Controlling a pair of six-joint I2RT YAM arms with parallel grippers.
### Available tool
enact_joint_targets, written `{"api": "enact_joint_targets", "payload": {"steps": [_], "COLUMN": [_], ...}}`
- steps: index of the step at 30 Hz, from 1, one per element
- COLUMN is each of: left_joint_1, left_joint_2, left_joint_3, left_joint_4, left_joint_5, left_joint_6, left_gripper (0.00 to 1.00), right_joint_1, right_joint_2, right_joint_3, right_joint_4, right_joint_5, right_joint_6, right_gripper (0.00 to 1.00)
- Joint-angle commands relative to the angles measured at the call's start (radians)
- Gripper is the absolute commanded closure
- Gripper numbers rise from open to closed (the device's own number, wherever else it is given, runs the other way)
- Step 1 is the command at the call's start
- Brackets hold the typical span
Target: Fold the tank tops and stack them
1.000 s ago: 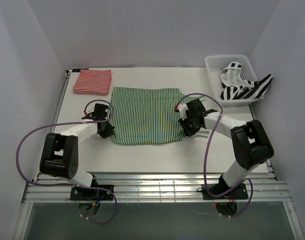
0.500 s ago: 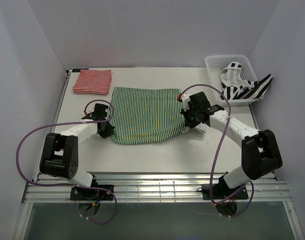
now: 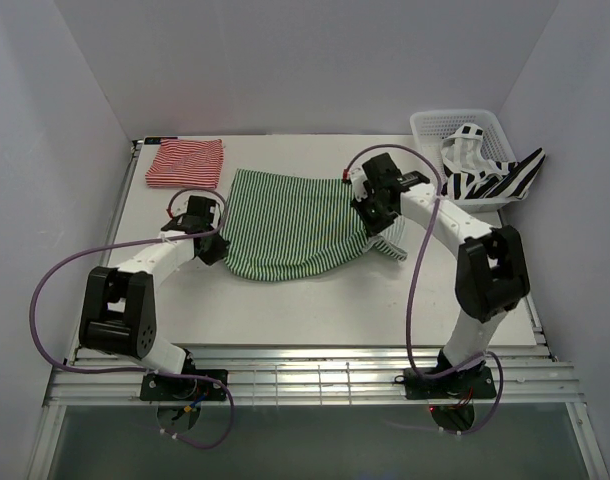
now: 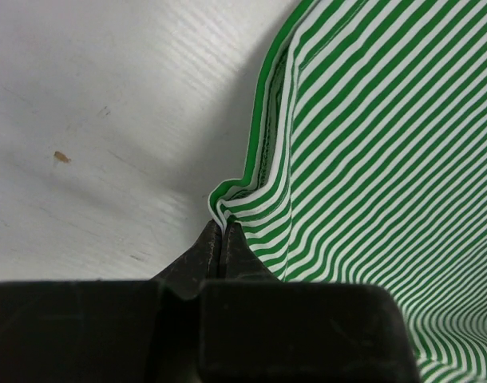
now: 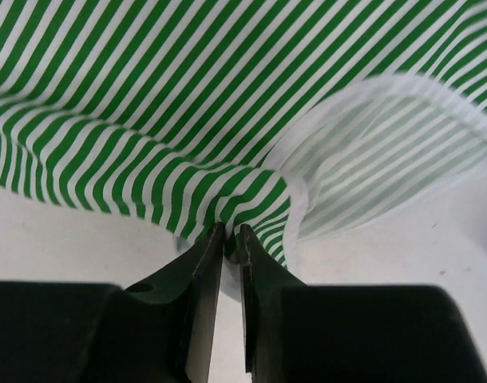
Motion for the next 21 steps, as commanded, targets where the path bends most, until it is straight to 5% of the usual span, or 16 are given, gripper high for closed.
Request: {"api": "enact_joint_targets", "payload": {"steps": [1,3,6,11,17,21], "left_joint_1": [0.002,0.000,0.002,0.002,0.002,0.002], "left_joint_2": [0.010,0.034,0.050,0.045,0.036,0.002], "left_joint_3": [0.056,0.073,0.077,0.062,0.034,0.013], "left_joint_4": [-0.007,-0.015,-0.023,-0.023,-0.023,-0.021], "left_joint_5": [-0.020,-0.017,-0.010,-0.004,0.010,0.001], "left_joint_6": [-0.002,-0.002,-0.007,-0.016,-0.021,-0.026], "left_gripper": [1.00,1.00,1.00,1.00,1.00,1.00], "right_joint_1": [0.000,0.000,0.001,0.027,0.060,0.061], "right_joint_2": [0.121,0.207,0.222,-0.011,-0.270,-0.339], "right_joint_3": [0.193,0.269,0.301,-0.023,-0.373,-0.513], "right_joint_4": [-0.050,-0.061,-0.049,0.061,0.264,0.313], "right_joint_5": [0.022,0.121,0.144,0.104,-0.148,0.040], "right_joint_6": [-0.050,0.000,0.051,0.074,0.185,0.296], "right_gripper": [0.78,0.57,0.48,0.45,0.40,0.31]}}
